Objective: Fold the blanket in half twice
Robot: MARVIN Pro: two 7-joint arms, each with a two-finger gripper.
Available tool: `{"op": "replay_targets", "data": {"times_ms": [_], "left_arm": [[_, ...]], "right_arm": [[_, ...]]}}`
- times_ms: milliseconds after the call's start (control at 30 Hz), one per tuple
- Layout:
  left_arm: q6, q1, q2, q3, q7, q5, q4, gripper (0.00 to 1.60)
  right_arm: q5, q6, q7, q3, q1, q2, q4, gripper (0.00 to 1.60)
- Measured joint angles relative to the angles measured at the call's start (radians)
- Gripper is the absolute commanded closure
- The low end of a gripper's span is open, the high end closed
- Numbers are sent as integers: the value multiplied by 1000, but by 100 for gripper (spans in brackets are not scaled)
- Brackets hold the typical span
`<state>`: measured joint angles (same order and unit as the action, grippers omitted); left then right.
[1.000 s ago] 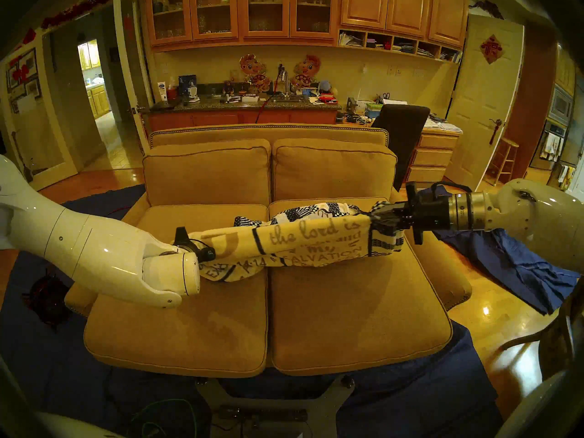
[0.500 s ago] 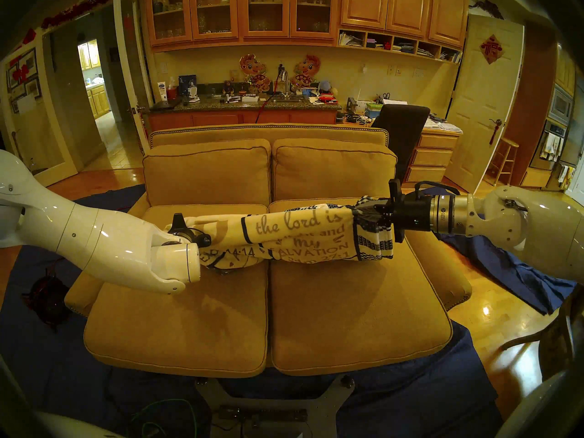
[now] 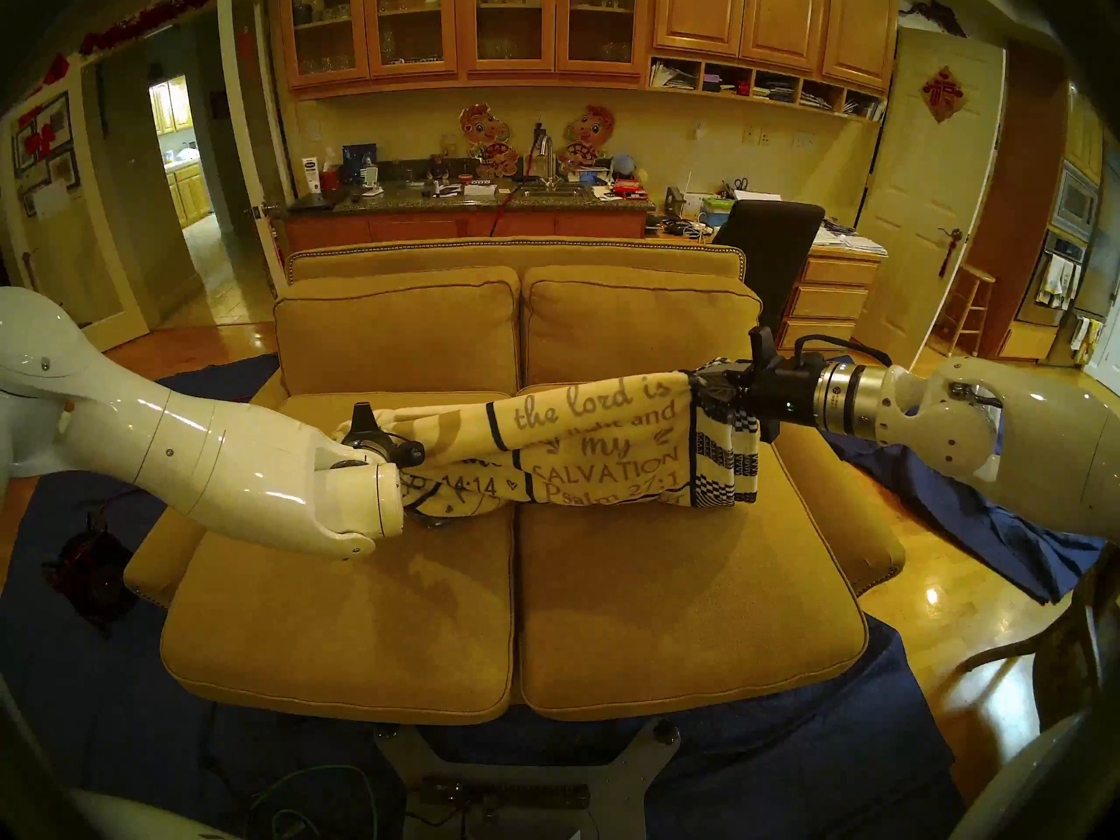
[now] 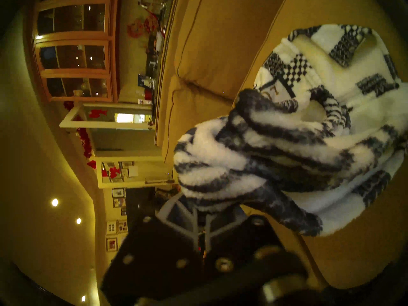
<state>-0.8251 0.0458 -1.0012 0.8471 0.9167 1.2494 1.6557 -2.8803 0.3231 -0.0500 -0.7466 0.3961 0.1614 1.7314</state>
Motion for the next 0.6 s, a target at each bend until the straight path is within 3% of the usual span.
{"op": "replay_targets", "data": {"times_ms": [600], "left_arm": [[41, -4, -80, -36, -39, -25, -106, 160]], "right_arm": [[-1, -293, 24, 24, -38, 187, -92, 160]]}}
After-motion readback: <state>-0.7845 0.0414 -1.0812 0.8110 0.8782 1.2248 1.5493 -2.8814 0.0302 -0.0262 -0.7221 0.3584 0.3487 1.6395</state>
